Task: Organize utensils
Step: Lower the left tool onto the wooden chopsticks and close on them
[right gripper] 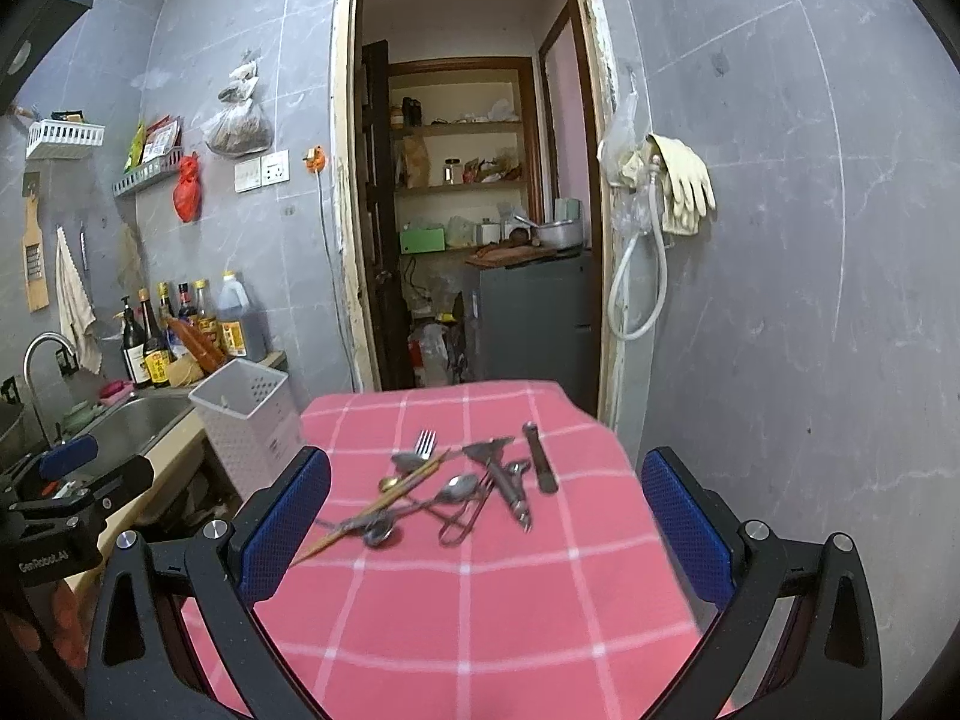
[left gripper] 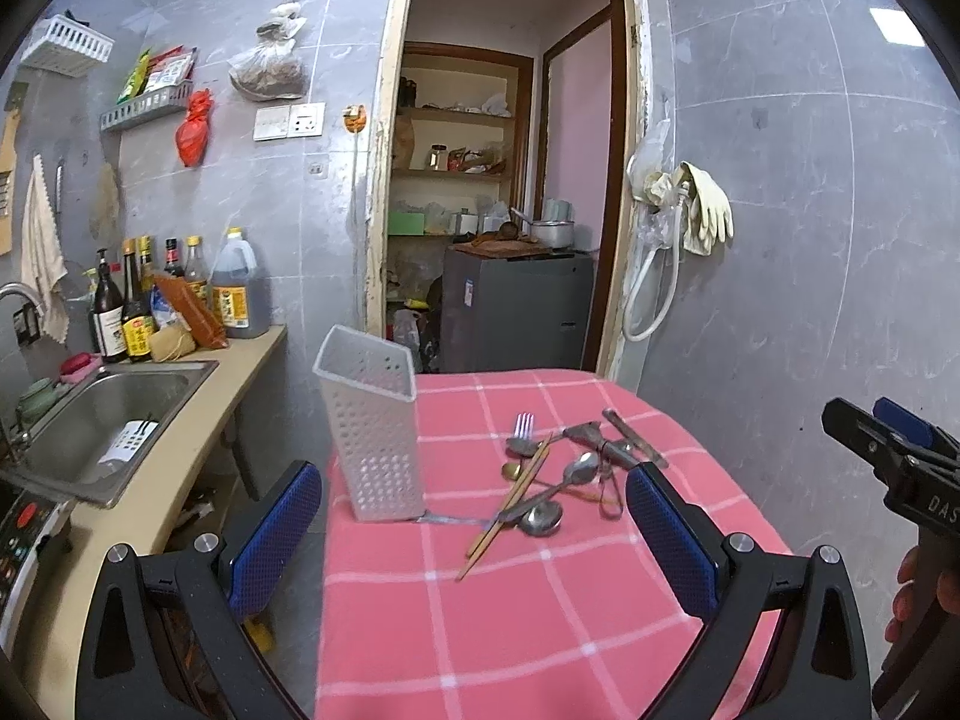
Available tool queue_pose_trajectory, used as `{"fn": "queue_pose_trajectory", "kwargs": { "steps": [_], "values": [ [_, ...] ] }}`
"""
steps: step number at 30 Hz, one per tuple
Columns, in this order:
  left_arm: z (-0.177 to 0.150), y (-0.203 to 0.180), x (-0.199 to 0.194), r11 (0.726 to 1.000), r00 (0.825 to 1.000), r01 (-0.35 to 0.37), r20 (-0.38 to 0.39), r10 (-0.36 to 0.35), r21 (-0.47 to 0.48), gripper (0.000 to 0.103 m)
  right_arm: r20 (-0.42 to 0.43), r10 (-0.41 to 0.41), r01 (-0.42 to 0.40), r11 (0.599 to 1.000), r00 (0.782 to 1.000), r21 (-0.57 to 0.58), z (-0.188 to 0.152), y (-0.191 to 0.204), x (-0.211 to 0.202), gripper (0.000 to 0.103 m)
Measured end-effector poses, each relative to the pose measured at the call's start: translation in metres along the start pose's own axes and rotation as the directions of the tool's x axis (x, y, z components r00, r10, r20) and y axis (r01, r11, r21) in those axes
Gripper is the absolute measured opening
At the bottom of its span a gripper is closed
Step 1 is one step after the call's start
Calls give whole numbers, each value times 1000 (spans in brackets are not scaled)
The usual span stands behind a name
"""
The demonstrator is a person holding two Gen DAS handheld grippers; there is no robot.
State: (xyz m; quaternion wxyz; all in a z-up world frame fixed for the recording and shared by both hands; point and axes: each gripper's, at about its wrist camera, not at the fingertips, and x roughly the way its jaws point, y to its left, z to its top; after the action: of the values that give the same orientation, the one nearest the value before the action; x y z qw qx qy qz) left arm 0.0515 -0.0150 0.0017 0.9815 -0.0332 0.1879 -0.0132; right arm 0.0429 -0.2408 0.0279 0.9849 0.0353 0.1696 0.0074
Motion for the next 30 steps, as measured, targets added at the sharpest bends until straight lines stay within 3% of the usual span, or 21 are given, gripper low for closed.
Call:
{"fn": "queue_pose_trajectory", "kwargs": {
  "steps": [14,25,30],
  "values": [
    [37,-39,91,1000,1000,27,14,-27,-4,102,-3,56,-56,998,998,-13,46,-45,102,102],
    [23,-60,194,999,990,43,-135,-41,12,102,-122,163,-167,986,979,-25,33,-75,217,102],
    [11,-65,239,997,976,73,-209,-64,32,93,-192,226,-232,973,955,-12,17,-79,261,100]
  ]
}}
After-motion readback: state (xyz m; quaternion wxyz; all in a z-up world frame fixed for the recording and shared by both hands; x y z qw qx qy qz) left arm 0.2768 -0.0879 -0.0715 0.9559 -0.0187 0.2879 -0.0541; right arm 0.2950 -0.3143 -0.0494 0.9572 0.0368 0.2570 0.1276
